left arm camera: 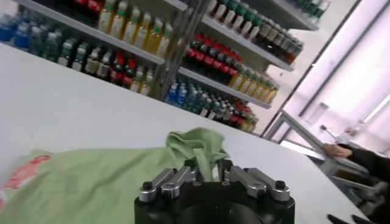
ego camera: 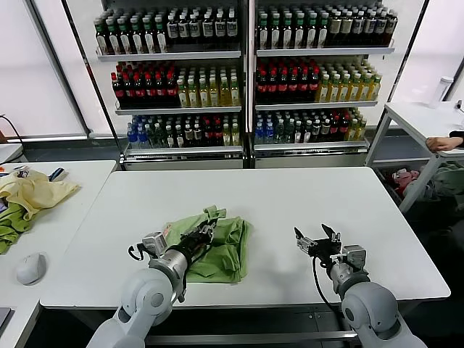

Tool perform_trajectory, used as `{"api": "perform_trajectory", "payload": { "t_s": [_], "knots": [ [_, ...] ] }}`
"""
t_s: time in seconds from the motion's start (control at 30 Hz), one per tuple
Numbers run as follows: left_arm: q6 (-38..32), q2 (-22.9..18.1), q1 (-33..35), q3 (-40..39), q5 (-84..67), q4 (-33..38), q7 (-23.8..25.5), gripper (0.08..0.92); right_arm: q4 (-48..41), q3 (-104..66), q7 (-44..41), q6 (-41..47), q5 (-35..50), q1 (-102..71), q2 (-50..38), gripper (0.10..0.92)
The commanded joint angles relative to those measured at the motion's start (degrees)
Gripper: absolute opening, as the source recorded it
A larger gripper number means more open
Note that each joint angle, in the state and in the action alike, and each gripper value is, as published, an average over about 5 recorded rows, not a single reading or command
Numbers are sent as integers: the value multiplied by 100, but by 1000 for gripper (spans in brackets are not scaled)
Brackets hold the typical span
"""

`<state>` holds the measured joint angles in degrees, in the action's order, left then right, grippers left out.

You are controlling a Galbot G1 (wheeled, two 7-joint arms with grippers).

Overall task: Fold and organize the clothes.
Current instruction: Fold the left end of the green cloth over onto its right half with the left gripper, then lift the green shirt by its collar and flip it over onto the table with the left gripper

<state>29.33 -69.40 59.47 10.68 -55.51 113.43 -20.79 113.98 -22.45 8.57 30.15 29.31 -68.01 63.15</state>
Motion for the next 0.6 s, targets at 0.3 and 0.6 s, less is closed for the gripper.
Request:
{"api": "perform_trajectory", "payload": {
  "t_s": [0.3,0.6],
  "knots": [
    [-572,271,917,704,-25,563,542,583,-53,24,-6,0,18,62,12,823],
    [-1094,743,1071,1371,1716,-543,328,806,-42,31,-12,-34,3,30,28,823]
  ]
}}
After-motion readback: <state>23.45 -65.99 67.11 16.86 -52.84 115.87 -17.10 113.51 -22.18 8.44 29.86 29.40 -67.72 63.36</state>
